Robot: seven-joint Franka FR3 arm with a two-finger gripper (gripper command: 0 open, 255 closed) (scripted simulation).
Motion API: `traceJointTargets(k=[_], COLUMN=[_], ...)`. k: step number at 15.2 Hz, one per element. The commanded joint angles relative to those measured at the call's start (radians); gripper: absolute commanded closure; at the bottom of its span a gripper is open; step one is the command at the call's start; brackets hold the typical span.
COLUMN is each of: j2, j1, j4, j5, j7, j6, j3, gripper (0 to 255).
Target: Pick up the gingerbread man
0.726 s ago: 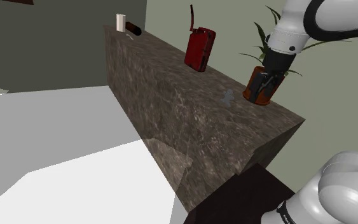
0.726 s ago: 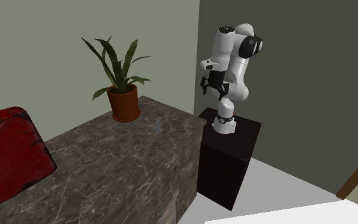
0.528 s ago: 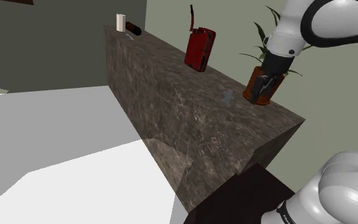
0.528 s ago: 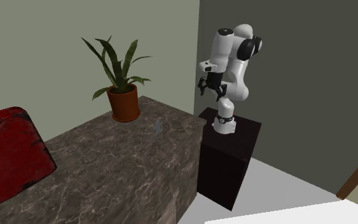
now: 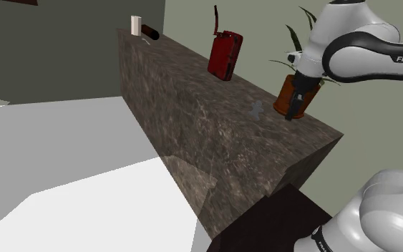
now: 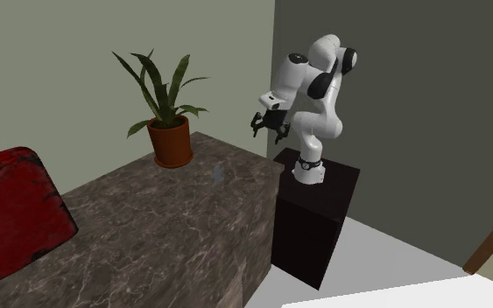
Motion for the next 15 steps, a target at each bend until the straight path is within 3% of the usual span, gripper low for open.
traceJointTargets(k=[1, 9, 15], j2=[0.025, 0.214, 0.413], j1=[0.002, 0.035, 0.087], j4=[-0.022, 0.004, 0.095], j5=[-0.078, -0.315, -0.405], j7=[-0.116, -0.502, -0.788], j6=[0.086, 0.43, 0.702], j3=[-0.049, -0.222, -0.343], gripper=[0, 0, 0])
